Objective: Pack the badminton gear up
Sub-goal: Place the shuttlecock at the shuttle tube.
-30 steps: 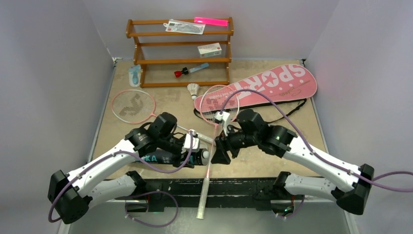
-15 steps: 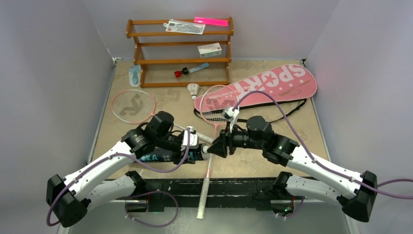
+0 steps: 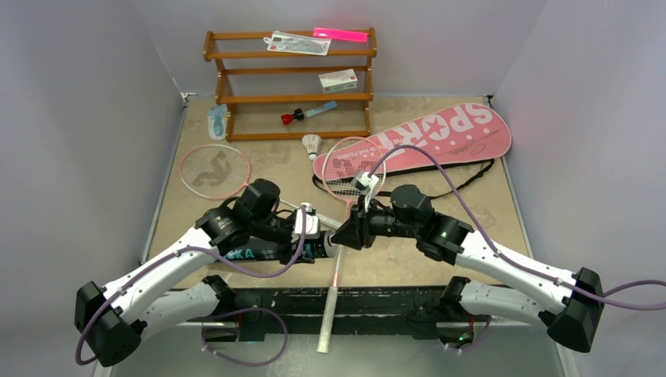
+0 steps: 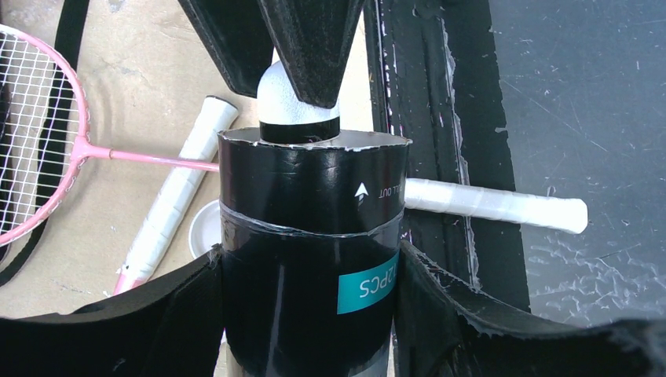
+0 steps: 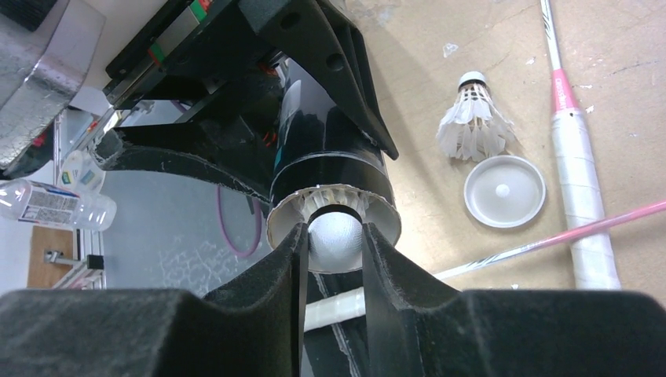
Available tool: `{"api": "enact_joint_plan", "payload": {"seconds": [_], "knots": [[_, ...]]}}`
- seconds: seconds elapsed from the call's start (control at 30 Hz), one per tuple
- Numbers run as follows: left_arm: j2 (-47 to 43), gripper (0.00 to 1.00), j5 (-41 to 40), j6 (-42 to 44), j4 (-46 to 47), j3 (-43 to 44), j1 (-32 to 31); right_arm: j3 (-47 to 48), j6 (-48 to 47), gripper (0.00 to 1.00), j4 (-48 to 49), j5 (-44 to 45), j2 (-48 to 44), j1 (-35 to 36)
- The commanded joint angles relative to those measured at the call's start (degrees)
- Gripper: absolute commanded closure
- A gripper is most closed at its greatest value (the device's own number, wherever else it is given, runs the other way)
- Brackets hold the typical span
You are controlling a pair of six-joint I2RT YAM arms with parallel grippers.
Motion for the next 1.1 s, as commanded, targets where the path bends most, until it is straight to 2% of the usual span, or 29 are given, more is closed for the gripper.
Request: {"api": "enact_joint_plan", "payload": {"seconds": [0.0, 0.17, 0.63, 0.8, 1.07], "knots": [[-1.0, 0.61, 1.9, 0.0, 1.8, 2.2, 0.5, -0.1, 0.9, 0.72, 2.5, -2.8, -1.0, 0.1], [-0.9, 0.62, 2.1, 0.0, 1.7, 2.2, 0.7, -0.7, 1.7, 0.76, 3.8, -4.9, -0.8, 0.2], [-1.3, 0.62, 3.6, 0.6, 1.5, 2.2, 0.8, -2.8, 3.3, 0.76, 8.0, -5.6, 1.2, 0.8], [-1.3, 0.62, 6.6, 2.3, 0.6, 2.4, 0.8, -2.2, 2.5, 0.76, 9.0, -5.0, 2.7, 0.7], [-1.9, 0.62, 6.3, 2.3, 0.6, 2.4, 0.9, -0.8, 2.5, 0.77, 10.6, -6.2, 5.7, 1.2]]}}
